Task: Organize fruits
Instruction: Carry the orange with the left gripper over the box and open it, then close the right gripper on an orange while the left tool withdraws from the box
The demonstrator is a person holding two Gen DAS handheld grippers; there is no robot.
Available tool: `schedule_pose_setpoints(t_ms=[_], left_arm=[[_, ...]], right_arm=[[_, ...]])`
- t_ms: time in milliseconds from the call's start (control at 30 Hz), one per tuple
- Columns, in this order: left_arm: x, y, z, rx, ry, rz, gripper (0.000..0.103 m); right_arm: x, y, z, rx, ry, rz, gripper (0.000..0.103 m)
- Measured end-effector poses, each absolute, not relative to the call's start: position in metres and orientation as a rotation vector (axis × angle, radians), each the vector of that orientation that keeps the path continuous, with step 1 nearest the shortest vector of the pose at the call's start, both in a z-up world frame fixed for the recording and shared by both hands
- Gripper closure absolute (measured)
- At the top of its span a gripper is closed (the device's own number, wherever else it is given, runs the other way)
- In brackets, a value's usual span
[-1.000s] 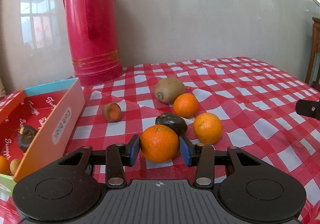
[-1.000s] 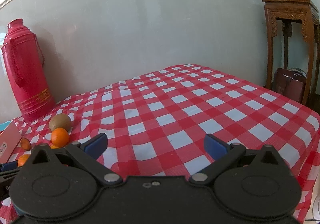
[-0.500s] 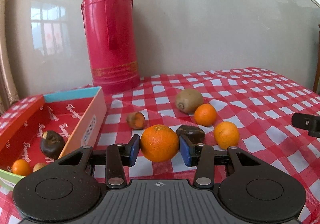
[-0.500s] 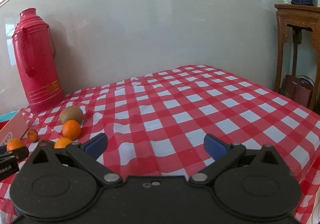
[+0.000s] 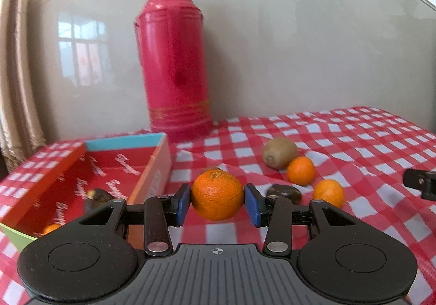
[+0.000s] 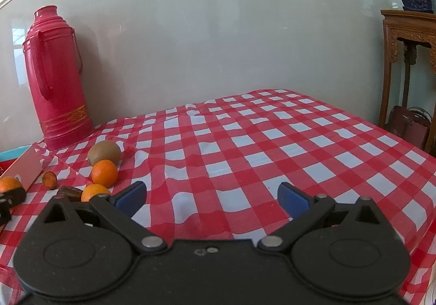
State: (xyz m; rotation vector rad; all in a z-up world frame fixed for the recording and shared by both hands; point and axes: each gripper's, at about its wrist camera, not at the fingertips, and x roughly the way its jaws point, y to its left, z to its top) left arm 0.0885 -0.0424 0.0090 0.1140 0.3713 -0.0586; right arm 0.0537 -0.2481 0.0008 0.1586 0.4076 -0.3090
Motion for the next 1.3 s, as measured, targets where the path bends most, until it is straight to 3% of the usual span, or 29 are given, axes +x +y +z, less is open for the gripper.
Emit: schedule_pose_setpoints(t_ms=[367,700,1133,1300], left_arm=[[0.087,0.008,0.024,0.037,0.285,0.196,0.06],[0.113,0.072,0.017,-0.048,0.399,0.386,0.06],[0.121,0.101,0.007,-0.068,0.486,0.418,0.059],[0.112,0.106,0.01,-0.071,0.464,0.402,0.037]], right_arm=[[0.058,-0.236,0.0,0.149,0.41,-0.281,0.006],[0.067,-0.218,-0.002,0.135,0.422,-0.24,0.006],[0.078,-0.199,-0.003,0.122,0.43,-0.193,0.006],[0.081,-0.192,-0.004,0.12,0.434,-0.176,0.006]])
